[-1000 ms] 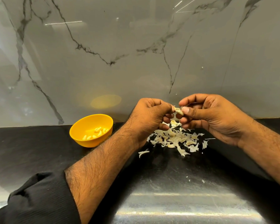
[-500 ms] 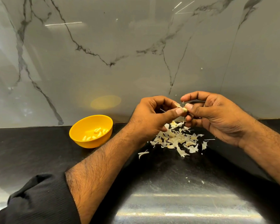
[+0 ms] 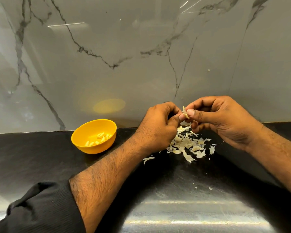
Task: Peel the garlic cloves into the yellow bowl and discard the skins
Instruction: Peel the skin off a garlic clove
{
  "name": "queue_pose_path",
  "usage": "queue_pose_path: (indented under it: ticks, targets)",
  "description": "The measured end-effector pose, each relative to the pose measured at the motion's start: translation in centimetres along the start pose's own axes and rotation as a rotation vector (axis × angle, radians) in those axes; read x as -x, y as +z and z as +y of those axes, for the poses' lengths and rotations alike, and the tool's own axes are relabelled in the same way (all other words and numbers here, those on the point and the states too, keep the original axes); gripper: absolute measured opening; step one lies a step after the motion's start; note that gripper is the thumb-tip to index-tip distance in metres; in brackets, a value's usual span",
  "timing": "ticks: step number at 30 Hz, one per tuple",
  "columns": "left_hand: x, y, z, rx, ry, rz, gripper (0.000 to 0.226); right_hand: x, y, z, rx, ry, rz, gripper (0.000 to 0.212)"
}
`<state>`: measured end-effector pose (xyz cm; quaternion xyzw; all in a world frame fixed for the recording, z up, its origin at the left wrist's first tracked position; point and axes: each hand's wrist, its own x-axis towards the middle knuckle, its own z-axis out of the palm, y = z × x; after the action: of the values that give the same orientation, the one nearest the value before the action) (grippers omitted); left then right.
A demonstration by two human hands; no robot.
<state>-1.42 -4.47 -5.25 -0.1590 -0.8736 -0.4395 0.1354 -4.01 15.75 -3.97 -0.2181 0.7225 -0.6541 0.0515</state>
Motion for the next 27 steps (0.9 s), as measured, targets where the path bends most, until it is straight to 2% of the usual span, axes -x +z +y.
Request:
queue_pose_path:
  ticks: [3, 7, 10, 14, 22, 27]
  targets:
    - [-0.05, -0.18, -0.04, 0.0, -0.008, 0.028, 0.011, -0.1, -0.03, 0.29, 0.116, 0.018, -0.001, 0.027]
    - [0.13, -0.17, 0.27, 0.089, -0.024, 0.062, 0.009, -0.19, 0.09, 0.63, 0.091, 0.053, -0.014, 0.03]
    - [0.11, -0.07, 0.43, -0.016, 0.026, 0.109, 0.009, -0.14, -0.01, 0.54, 0.019, 0.063, -0.018, 0.035]
    - [0.17, -0.06, 0.55, -0.102, 0.027, 0.098, 0.008, -0.31, 0.11, 0.52, 0.142, -0.001, -0.016, 0.026]
    - [0.0, 0.1, 0.05, 0.184, -0.092, 0.068, 0.011, -0.42, -0.28, 0.92, 0.126, 0.006, -0.002, 0.025]
    - [-0.06, 0.18, 0.19, 0.139, -0.088, 0.076, 0.009, -0.23, -0.2, 0.79, 0.375, -0.106, 0.045, 0.011]
